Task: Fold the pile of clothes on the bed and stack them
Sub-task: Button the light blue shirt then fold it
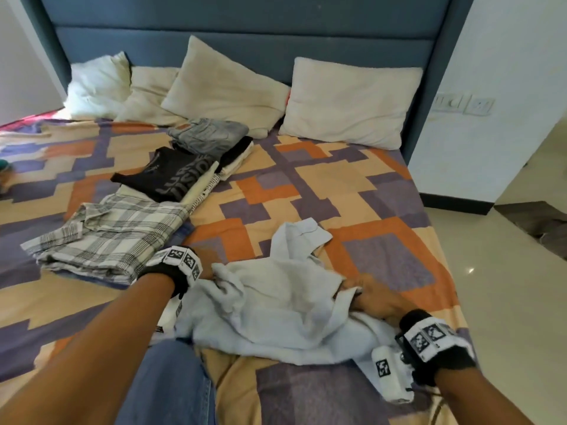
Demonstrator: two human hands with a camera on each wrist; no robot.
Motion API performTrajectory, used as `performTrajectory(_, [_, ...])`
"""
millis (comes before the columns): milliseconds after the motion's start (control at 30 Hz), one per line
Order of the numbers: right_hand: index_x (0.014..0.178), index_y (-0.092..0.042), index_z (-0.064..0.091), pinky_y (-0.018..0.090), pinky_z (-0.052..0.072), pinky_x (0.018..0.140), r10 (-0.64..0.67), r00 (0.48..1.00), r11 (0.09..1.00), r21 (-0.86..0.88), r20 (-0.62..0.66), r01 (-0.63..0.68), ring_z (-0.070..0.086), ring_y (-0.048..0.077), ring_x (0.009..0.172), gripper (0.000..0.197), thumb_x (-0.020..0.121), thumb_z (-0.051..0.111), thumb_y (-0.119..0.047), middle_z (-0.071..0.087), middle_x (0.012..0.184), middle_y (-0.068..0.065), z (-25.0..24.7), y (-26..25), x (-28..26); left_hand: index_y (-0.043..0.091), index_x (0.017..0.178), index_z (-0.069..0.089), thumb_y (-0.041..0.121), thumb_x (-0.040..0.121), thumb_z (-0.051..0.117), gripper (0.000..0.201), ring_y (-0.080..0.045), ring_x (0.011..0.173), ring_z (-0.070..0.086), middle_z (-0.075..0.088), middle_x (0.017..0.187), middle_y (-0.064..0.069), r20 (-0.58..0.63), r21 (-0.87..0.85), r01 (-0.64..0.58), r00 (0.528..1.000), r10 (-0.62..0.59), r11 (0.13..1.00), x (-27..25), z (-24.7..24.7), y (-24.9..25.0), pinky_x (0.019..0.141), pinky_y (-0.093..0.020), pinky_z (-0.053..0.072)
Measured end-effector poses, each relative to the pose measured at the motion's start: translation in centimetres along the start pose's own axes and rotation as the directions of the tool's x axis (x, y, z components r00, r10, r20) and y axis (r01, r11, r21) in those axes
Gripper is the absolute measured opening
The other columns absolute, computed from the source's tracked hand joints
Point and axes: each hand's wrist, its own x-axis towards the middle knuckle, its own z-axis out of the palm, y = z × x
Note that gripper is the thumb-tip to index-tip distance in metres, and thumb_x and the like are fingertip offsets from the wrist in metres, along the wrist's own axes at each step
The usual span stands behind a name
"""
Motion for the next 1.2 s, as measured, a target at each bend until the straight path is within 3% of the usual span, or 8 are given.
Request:
performTrajectory(133, [0.068,-0.022,0.072,0.017,0.048,0.058,-0.004,0.917,0.992,-0.116,-0.4,-0.046,0.065,0.009,0.066,0.032,0.083,0.066,0.006,0.069,0.068,-0.007,-8.1,-2.1,1.6,0.012,0.105,0.062,0.022,0.094,0.051,0.019,-0.034,0.106,0.059,0.064,0.114,-0.014,-0.432,-0.134,0.03,0.898,-0.085,0.991,1.2,-8.7,-0.6,0.092,-0.042,0.048])
performTrajectory(300, [0.104,-0.002,0.075,0.046,0.05,0.095,-0.271,0.47,0.943,-0.329,-0.84,-0.044,0.064,0.041,0.107,0.037,0.078,0.05,-0.009,0.069,0.11,0.026,-21.2,-9.4,4.2,0.004,0.124,0.062,-0.007,0.082,0.058,0.043,-0.047,0.11,0.053,0.048,0.125,-0.032,-0.954,-0.221,-0.272,0.26,-0.149,0.937,-1.3,-23.8,-1.3,0.094,-0.054,0.045])
performTrajectory(367, [0.105,-0.001,0.075,0.051,0.042,0.102,-0.364,0.398,0.901,-0.426,-0.842,-0.076,0.057,0.044,0.118,0.044,0.072,0.046,-0.01,0.062,0.125,0.027,-24.6,-12.1,3.8,0.017,0.145,0.045,-0.014,0.081,0.05,0.071,-0.045,0.13,0.04,0.032,0.146,-0.023,-0.966,-0.25,-0.396,0.163,-0.2,0.884,-2.2,-26.9,-3.5,0.106,-0.05,0.038])
performTrajectory(467, [0.102,0.001,0.073,0.047,0.044,0.089,-0.384,0.49,0.843,-0.514,-0.783,-0.16,0.061,0.046,0.106,0.042,0.074,0.045,-0.014,0.066,0.111,0.031,-25.6,-12.6,2.6,0.031,0.155,0.016,-0.024,0.076,0.049,0.102,-0.034,0.146,0.021,-0.004,0.158,0.007,-0.973,-0.131,-0.335,0.226,-0.056,0.933,-3.5,-27.1,-6.6,0.1,-0.054,0.039])
performTrajectory(567, [0.103,-0.009,0.075,0.047,0.052,0.081,-0.298,0.539,0.827,-0.495,-0.788,-0.265,0.064,0.044,0.094,0.046,0.071,0.043,-0.02,0.071,0.101,0.024,-23.5,-9.4,0.9,0.044,0.148,0.03,-0.027,0.071,0.049,0.106,-0.035,0.14,0.035,0.026,0.158,-0.002,-0.893,-0.009,-0.452,0.404,0.196,0.892,-4.4,-23.1,-7.9,0.104,-0.052,0.041])
performTrajectory(800, [0.098,-0.029,0.075,0.053,0.051,0.082,-0.061,0.739,0.792,-0.483,-0.671,-0.373,0.066,0.037,0.094,0.039,0.068,0.051,-0.023,0.073,0.097,0.01,-11.9,2.4,-4.0,0.004,0.075,0.069,-0.002,0.075,0.054,0.017,-0.02,0.072,0.054,0.065,0.079,-0.012,-0.236,-0.123,-0.28,0.94,0.246,0.952,-10.0,-10.9,-5.2,0.069,-0.026,0.038])
performTrajectory(1067, [0.088,-0.043,0.06,0.032,0.037,0.088,0.308,0.863,0.574,-0.645,-0.401,-0.505,0.055,0.018,0.113,0.029,0.081,0.066,-0.016,0.063,0.107,-0.01,-3.4,6.5,-12.5,0.009,0.116,0.068,0.023,0.081,0.074,0.038,-0.01,0.091,0.056,0.065,0.102,-0.002,0.458,0.08,-0.276,0.864,0.21,0.958,-13.4,-5.7,1.7,0.08,-0.025,0.042])
performTrajectory(1200, [0.061,-0.035,0.066,0.027,0.045,0.078,0.519,0.849,0.719,-0.488,-0.095,-0.494,0.06,0.011,0.085,0.025,0.069,0.082,-0.016,0.065,0.081,-0.012,-3.7,7.1,-14.5,0.03,0.126,0.064,0.048,0.079,0.074,0.051,-0.013,0.115,0.055,0.062,0.112,0.015,0.325,0.003,-0.279,0.909,0.263,0.96,-12.6,-6.4,6.0,0.104,-0.028,0.041])
